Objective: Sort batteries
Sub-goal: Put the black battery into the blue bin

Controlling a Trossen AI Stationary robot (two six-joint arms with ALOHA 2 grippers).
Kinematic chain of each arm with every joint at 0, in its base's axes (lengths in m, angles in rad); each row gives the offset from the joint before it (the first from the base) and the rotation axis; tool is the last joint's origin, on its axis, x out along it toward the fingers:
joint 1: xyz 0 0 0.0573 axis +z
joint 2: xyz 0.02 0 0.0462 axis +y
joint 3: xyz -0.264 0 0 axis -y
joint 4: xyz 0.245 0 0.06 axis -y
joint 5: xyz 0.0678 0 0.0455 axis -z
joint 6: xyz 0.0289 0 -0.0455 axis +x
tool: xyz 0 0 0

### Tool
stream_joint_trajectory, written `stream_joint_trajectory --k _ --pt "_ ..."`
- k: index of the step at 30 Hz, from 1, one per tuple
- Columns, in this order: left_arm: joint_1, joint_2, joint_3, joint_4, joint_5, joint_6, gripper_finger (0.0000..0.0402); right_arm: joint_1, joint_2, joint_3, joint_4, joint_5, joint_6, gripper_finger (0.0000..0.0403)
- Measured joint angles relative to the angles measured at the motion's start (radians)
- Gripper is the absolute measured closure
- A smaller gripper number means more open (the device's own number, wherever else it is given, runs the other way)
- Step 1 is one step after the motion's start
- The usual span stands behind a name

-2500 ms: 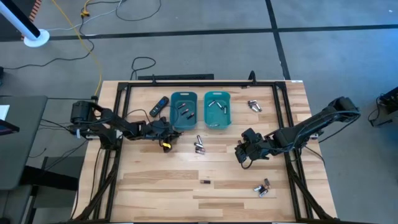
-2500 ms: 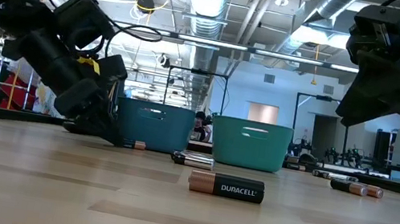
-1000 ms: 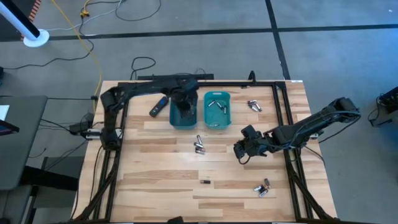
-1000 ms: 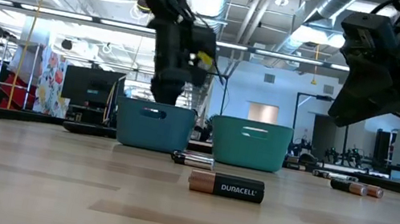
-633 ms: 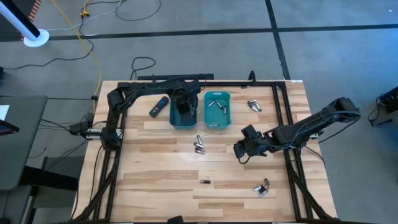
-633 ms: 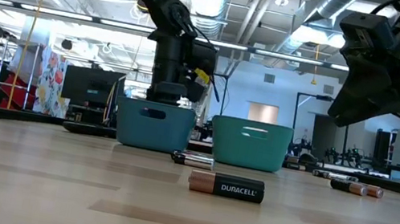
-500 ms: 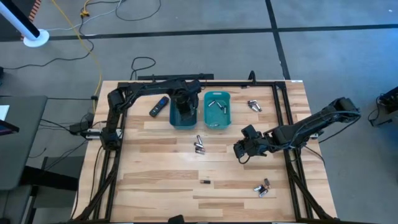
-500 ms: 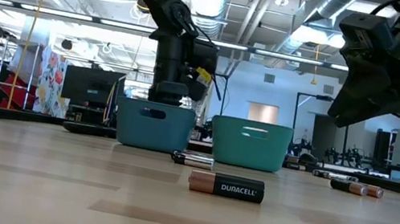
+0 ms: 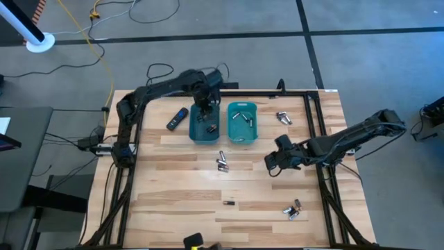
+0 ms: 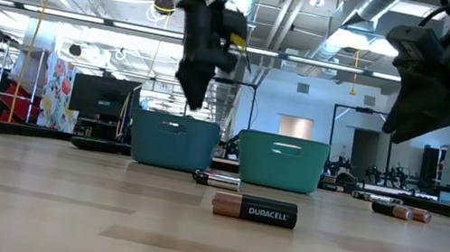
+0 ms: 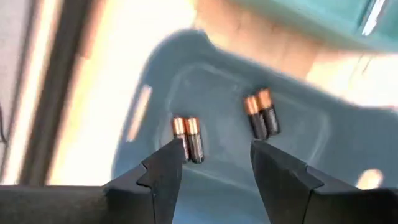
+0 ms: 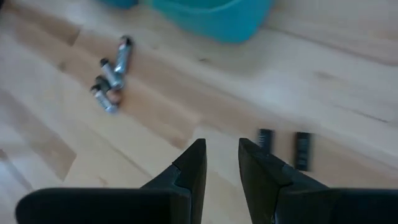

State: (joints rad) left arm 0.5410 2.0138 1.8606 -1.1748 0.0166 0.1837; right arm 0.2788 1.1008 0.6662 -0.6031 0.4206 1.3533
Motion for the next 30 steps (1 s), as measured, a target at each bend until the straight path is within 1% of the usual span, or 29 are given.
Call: stream_joint_trajectory --k 4,7,9,12,15,18,22,24,26,30 --pt "0.002 -0.086 0.014 -0.046 0.001 -0.084 0.0217 -0.055 -0.088 0.0 -0.15 0.0 0.076 0.0291" --pt "0.002 -0.171 -0.022 -0.056 0.004 -0.115 0.0217 -0.106 -0.146 0.0 -0.232 0.0 0.092 0.0291" --pt "0.002 -0.242 -0.082 -0.032 0.004 -0.147 0.0217 -0.152 -0.183 0.0 -0.24 0.0 0.057 0.0291" --pt "-0.005 -0.373 -0.239 0.047 0.006 -0.22 0.0217 -0.235 -0.228 0.0 -0.201 0.001 -0.034 0.0291" --pt "-0.024 -0.533 -0.462 0.186 0.006 -0.329 0.0217 -0.331 -0.26 0.0 -0.114 0.001 -0.178 0.0291" --pt "-0.058 -0.696 -0.693 0.348 0.007 -0.478 0.0217 -0.432 -0.272 0.0 0.03 0.001 -0.35 0.0291" --pt "-0.133 -0.878 -0.941 0.523 0.007 -0.704 0.0217 -0.549 -0.265 0.0 0.209 0.001 -0.533 0.0291" --pt "-0.177 -0.944 -1.034 0.593 0.008 -0.816 0.0217 -0.6 -0.26 0.0 0.251 0.0 -0.612 0.0289" --pt "-0.228 -0.995 -1.105 0.661 0.007 -0.92 0.0217 -0.644 -0.261 0.0 0.25 -0.009 -0.671 0.028" --pt "-0.334 -1.036 -1.185 0.765 -0.025 -1.054 0.0217 -0.727 -0.262 0.0 0.21 -0.058 -0.747 0.0239"
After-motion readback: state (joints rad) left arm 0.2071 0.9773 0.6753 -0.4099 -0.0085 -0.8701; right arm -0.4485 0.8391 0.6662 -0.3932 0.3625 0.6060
